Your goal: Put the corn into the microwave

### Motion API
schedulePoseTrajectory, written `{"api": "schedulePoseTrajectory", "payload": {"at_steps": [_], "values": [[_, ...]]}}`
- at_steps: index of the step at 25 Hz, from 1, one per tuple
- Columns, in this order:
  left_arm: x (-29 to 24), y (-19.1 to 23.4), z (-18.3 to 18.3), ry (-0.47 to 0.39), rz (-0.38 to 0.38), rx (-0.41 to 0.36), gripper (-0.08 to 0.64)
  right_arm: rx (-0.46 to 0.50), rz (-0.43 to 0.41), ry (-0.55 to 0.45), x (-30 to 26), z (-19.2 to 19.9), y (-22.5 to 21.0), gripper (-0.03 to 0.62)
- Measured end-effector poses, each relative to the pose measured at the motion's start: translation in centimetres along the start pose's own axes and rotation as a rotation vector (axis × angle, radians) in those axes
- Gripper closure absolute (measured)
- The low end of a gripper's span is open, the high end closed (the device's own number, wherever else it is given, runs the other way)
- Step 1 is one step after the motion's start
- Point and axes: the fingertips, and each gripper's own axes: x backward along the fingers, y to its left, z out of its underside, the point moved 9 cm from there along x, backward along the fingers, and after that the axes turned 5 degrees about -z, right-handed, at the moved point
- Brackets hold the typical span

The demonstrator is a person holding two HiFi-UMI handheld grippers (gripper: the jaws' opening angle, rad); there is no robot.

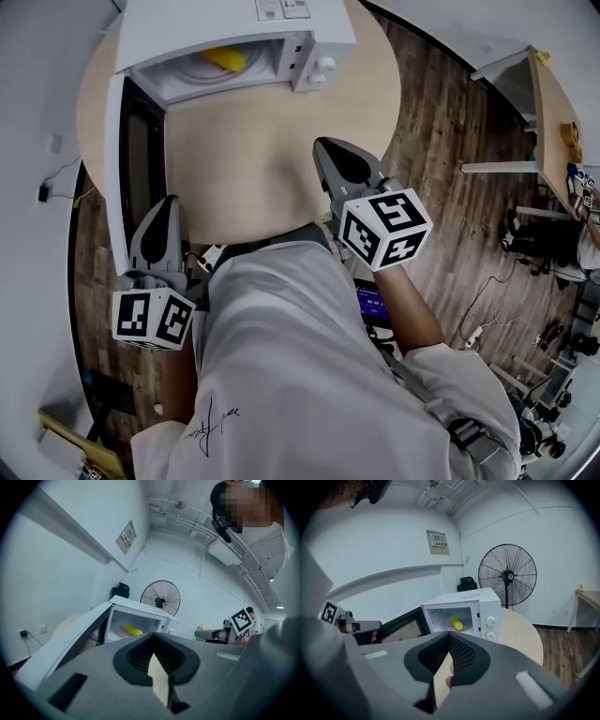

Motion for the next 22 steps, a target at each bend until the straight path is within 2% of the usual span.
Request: {"api": "schedulePoseTrajectory", "payload": {"at_steps": [8, 17, 22], "values": [[-0.3, 0.3, -0.4, 0.010, -0.033, -0.011, 0.569, -0.015, -0.001, 0.023, 1.7, 0.6, 0.5, 0.581], [0.3, 0.1, -1.0, -0.026, -0.057, -0.026, 0.569, 0.048, 0.010, 0.039, 3.5, 1.4, -0.4, 0.581], [0.0, -0.5, -0.3, 0.014, -0.052, -0.035, 0.569, 0.074, 0.001, 0.038, 3.5, 0.9, -0.5, 0.581]]}}
